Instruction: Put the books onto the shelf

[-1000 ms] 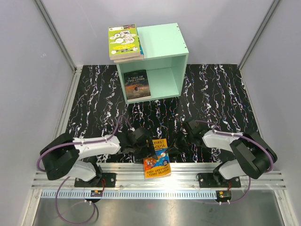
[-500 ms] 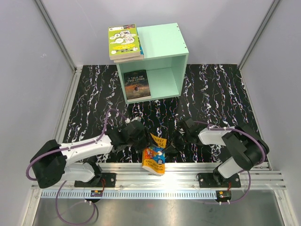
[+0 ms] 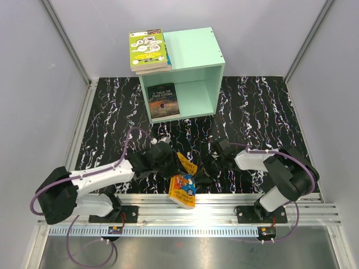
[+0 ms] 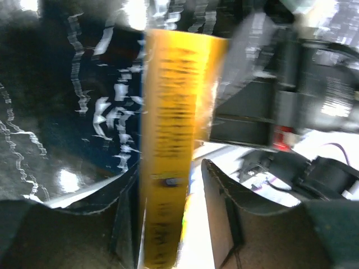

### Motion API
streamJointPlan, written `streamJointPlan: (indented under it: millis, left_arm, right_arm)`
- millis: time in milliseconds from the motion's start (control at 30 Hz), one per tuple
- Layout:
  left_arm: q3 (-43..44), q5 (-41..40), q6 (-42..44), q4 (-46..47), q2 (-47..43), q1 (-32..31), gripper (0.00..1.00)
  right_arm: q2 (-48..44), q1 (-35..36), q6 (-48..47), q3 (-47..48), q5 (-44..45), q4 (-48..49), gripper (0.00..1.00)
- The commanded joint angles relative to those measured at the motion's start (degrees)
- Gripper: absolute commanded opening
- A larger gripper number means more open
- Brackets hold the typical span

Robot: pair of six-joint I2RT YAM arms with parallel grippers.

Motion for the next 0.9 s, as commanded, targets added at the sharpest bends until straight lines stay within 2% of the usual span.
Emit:
streamJointPlan:
  millis: [0,33,133,433,500,567,600,633,700,767,867]
  left_arm:
    - [7.1,-2.7,4.3,3.6,-6.9,0.8,0.00]
    - [7.3,-3.7,4.7,2.7,-8.1,1.5,0.00]
    - [6.8,-6.5,6.1,2.4,-13.2,3.3,0.00]
    - [3.8,-6.8,6.7,0.1,-17.6,5.7,0.00]
    - [3.9,-6.4,7.1,-0.6,-19.6,6.9,0.00]
    - [3.2,-5.5,6.6,-0.4,-21.0,9.8,0.00]
    - [2.9,-5.0,6.2,0.5,-22.4,12.0,0.00]
    - [2.5,-3.0,5.8,1.2,-22.9,12.9,0.00]
    - [1.4,-1.7,4.2,3.4,-24.6,14.5,0.00]
    - [1.0,-1.7,2.8,4.9,-25.7,15.9,0.00]
    - [0.9,-0.3,0.3,8.5,-25.8,16.9,0.00]
  right_arm:
    - [-0.1,1.7,-1.2,3.8,-2.9,-2.5,0.47]
    - [-0.3,1.5,-1.9,4.2,-2.9,-3.1,0.65]
    - [-0.9,0.9,-3.2,6.4,-2.3,-5.3,0.80]
    - [-3.7,-1.7,-4.2,9.4,-2.8,-9.6,0.87]
    - [-7.2,-2.4,-2.5,7.5,-4.3,-5.1,0.92]
    - [-11.0,-3.0,3.9,4.9,-5.8,6.7,0.96]
    - [-11.8,-3.2,10.0,2.1,-7.1,11.3,0.99]
    - [-12.4,-3.2,13.3,0.6,-7.5,21.6,1.00]
    - [-12.7,-3.2,20.9,-2.0,-8.4,30.7,1.00]
    - [-12.0,-3.2,23.5,-2.2,-9.1,38.5,1.00]
    - [-11.8,-3.0,23.9,0.7,-10.3,39.7,1.00]
